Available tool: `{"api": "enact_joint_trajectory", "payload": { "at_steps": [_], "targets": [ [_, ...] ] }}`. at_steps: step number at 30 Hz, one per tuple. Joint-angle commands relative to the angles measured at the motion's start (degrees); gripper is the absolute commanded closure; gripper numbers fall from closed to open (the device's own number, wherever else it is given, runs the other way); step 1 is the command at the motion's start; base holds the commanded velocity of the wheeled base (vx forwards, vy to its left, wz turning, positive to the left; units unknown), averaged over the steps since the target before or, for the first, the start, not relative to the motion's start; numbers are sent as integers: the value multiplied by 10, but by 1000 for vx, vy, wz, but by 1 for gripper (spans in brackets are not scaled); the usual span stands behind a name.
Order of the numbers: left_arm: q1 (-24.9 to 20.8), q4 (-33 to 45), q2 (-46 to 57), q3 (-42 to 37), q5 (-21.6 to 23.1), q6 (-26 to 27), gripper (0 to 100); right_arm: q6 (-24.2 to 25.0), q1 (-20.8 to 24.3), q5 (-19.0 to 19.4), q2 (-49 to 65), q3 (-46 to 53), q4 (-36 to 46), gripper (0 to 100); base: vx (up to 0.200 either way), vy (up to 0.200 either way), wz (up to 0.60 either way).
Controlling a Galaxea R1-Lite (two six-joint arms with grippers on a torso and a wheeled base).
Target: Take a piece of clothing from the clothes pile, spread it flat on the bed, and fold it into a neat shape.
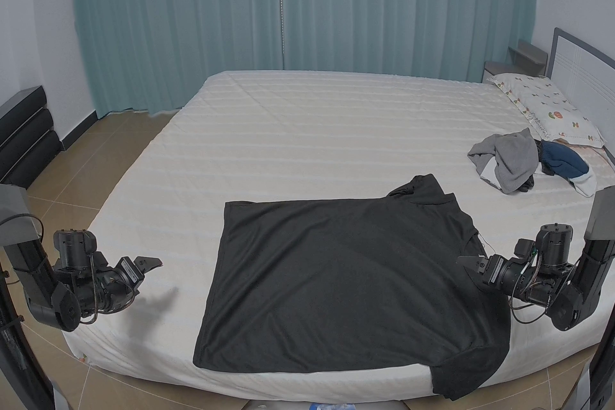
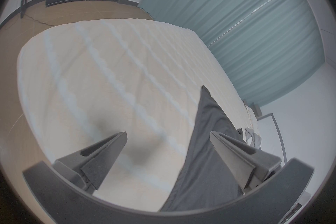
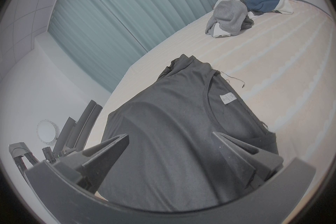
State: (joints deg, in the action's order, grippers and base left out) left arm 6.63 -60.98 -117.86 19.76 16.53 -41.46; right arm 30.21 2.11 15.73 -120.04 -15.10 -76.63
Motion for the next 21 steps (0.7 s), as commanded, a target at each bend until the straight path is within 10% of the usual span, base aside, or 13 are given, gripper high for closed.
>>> {"api": "enact_joint_trajectory", "payload": {
  "at_steps": [1, 21],
  "targets": [
    [-21, 2, 1, 27, 0, -9, 0, 1, 1, 1, -8, -2, -1, 0, 0, 0, 0],
    [-94, 7, -78, 166, -7, -23, 0, 12, 0, 1, -21, -7, -1, 0, 60, 0, 0]
  ]
}}
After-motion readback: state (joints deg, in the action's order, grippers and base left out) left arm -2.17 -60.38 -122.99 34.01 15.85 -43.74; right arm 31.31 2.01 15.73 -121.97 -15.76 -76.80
